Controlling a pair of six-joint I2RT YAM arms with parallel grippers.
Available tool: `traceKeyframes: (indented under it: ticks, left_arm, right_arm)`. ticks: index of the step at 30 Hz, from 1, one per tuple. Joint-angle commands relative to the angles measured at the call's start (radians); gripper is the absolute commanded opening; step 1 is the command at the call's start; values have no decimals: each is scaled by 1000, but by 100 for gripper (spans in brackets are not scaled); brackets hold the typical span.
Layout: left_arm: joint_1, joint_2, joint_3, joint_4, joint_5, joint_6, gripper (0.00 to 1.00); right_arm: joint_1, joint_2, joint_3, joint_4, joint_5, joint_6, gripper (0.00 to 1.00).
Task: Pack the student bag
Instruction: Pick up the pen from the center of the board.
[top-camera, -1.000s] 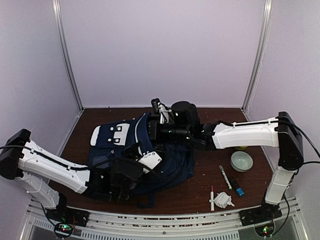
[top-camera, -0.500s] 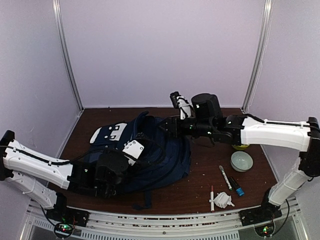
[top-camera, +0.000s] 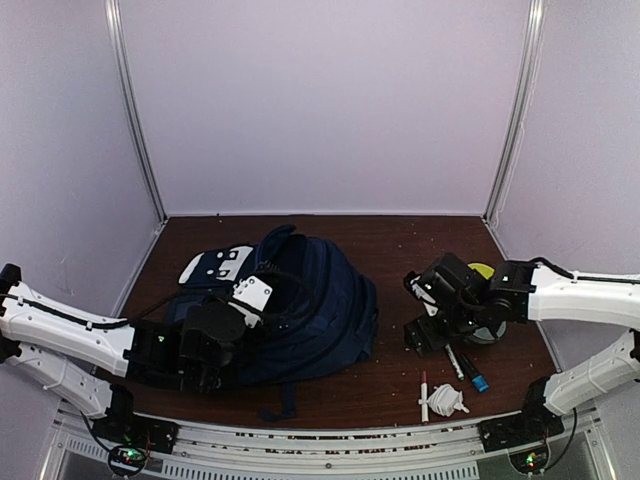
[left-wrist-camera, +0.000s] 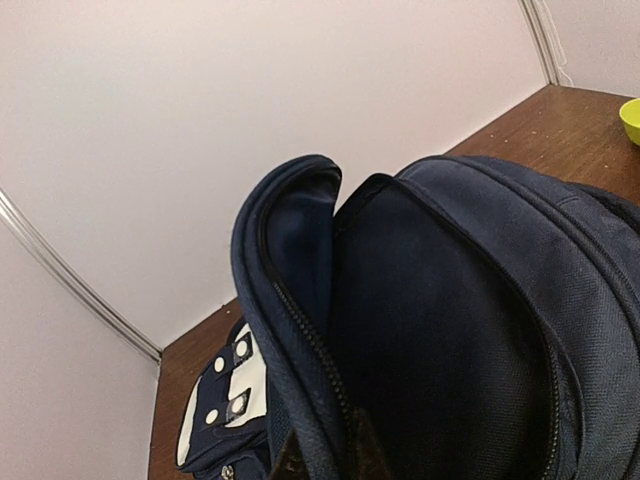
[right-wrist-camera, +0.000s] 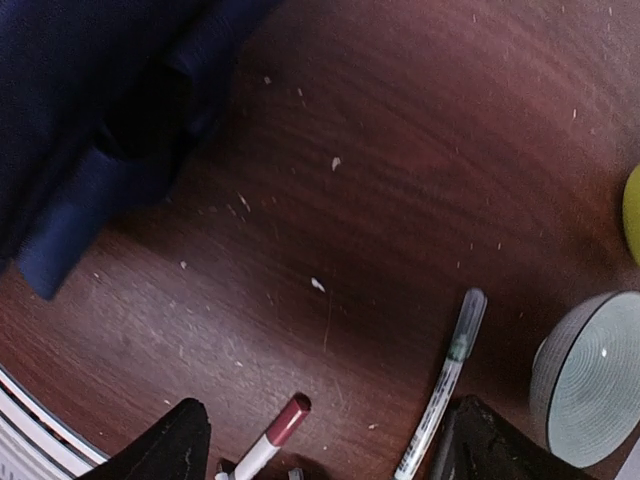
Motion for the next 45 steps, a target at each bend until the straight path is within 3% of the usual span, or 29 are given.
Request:
traceKeyframes:
  ticks: [1,5,9,10,20,27,36,45]
  left_arm:
    - [27,0,-7,1,-44,-8,0]
    - [27,-1,-6,-21,-44,-30,0]
    - [27,-18,-19,-26,-41,-42,0]
    - [27,-21,-22,-30,-41,-47,0]
    - [27,-25,-32,-41,-47,-57,0]
    - [28,-16,-28,-27,-43,-33,0]
    - [32,-16,-22,-29,-49,-24,0]
    - [34,-28,-18,-46,-49,-24,0]
  right_arm:
    - [-4,7,-53,-66,-14,82,84]
    - [-42,69,-86,-31,7,103,80]
    - [-155,119,-117,35,-29,93,50]
    - [-170,129,-116,40,-8,91,46]
    - [-250,261,-114,79,40,33,40]
    - [-265,300,-77,91,20,-9,24]
    - [-265,380,-37,79,-248,-70,17]
    - [-264,373,9,30,-157,-102,0]
